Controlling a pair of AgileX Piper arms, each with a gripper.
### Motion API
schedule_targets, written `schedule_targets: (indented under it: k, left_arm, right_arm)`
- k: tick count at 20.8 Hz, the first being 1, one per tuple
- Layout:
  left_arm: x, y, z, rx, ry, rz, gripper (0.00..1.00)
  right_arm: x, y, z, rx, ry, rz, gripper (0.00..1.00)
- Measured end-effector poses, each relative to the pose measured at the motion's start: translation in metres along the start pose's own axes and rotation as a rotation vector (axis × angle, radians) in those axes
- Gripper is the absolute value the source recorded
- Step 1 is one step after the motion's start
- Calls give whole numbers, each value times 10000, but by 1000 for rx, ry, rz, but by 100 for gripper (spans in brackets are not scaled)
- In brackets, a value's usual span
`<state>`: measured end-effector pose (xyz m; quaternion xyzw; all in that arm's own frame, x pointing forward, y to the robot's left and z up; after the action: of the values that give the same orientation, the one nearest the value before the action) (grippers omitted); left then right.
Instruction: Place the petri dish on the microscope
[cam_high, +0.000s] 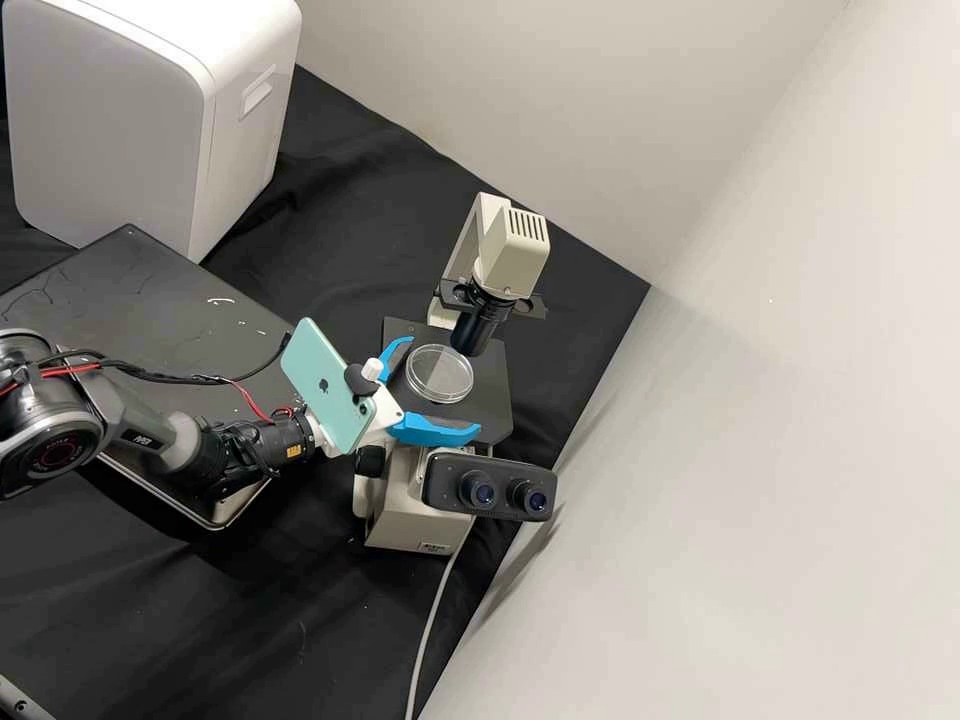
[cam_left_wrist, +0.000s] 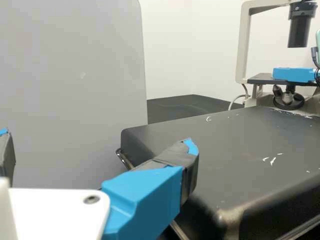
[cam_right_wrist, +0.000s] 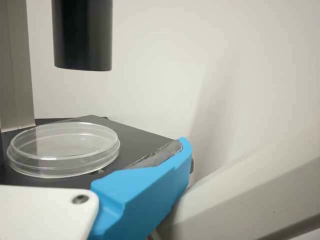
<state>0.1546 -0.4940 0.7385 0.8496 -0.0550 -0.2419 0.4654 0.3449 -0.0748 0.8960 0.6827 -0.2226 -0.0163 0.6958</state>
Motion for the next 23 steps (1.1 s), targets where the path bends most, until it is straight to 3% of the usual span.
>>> schedule_targets:
  k: [4, 8, 12, 15, 17, 18, 19, 20, 22, 23]
  left_arm:
    - [0, 0, 0, 0, 0, 0, 100]
    - [-1, -4, 16, -6, -3, -1, 100]
    - [-3, -10, 42, -7, -13, -4, 100]
    - [-5, -7, 58, 6, -8, 6, 100]
    - [-9, 19, 70, 22, 6, 40, 100]
    - [-14, 28, 74, 29, 16, 51, 100]
    - [-20, 36, 78, 39, 25, 57, 100]
    - [-26, 43, 80, 48, 33, 62, 100]
    - [-44, 70, 93, 58, 40, 79, 100]
    - [-51, 84, 96, 68, 39, 86, 100]
  right_arm:
    - [-27, 22, -29, 20, 12, -1, 100]
    - [-222, 31, -48, 46, 27, -34, 100]
    - [-443, 69, -137, 71, 86, -43, 100]
    - [-545, 61, -185, 89, 110, -51, 100]
    - [-606, 35, -217, 92, 125, -56, 100]
    - [-568, -11, -246, 108, 137, -44, 100]
    - [-443, -57, -313, 131, 176, 2, 100]
    - [-333, -117, -377, 135, 210, 18, 100]
    - [-307, -184, -450, 133, 232, -6, 100]
    - [-313, -161, -491, 136, 247, 2, 100]
